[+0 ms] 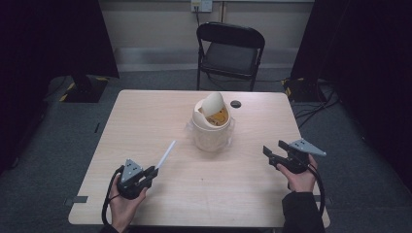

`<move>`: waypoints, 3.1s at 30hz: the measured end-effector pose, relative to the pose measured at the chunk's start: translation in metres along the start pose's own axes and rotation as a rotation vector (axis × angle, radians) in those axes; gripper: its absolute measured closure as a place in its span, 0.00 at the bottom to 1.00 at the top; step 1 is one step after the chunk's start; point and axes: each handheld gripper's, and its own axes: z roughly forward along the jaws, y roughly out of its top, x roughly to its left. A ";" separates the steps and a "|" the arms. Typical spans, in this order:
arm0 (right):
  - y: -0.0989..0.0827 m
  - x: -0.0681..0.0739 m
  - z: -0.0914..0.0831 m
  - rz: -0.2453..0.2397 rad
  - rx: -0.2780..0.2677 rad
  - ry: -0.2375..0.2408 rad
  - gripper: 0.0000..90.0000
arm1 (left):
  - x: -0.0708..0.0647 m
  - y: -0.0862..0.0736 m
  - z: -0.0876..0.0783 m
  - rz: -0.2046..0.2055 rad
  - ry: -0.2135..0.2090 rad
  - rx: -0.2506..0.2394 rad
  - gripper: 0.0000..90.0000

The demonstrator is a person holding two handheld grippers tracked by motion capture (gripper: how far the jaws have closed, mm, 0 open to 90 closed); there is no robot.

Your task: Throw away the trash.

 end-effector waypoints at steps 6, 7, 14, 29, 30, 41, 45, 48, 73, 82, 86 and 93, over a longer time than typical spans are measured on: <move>0.006 0.002 -0.003 0.019 -0.057 0.019 0.35 | -0.004 0.015 -0.014 0.031 -0.037 -0.151 0.88; 0.006 0.002 -0.003 0.019 -0.057 0.019 0.35 | -0.004 0.015 -0.014 0.031 -0.037 -0.151 0.88; 0.015 0.015 -0.005 0.024 -0.108 0.075 0.36 | -0.012 0.033 -0.020 0.057 -0.065 -0.218 0.88; 0.059 0.048 0.000 0.019 -0.231 0.209 0.39 | -0.029 0.069 -0.005 0.076 -0.120 -0.315 0.88; 0.066 0.055 0.000 0.014 -0.242 0.229 0.40 | -0.033 0.071 -0.002 0.079 -0.129 -0.324 0.88; 0.082 0.078 0.004 0.026 -0.284 0.315 0.43 | -0.052 0.079 0.011 0.106 -0.175 -0.330 0.88; 0.085 0.086 0.007 0.030 -0.289 0.350 0.45 | -0.063 0.081 0.018 0.115 -0.196 -0.328 0.88; 0.087 0.094 0.009 0.034 -0.289 0.382 0.46 | -0.072 0.083 0.025 0.132 -0.212 -0.328 0.88; 0.076 0.121 0.027 0.161 -0.186 0.644 0.84 | -0.096 0.084 0.038 0.160 -0.261 -0.309 0.88; 0.075 0.110 0.019 0.094 -0.196 0.583 0.91 | -0.071 0.063 0.031 0.139 -0.231 -0.233 0.78; 0.073 0.097 0.011 0.080 -0.212 0.531 0.91 | -0.045 0.046 0.024 0.106 -0.183 -0.166 0.74; 0.072 0.075 -0.002 0.068 -0.248 0.446 0.91 | -0.003 0.006 0.015 0.035 -0.091 -0.015 0.65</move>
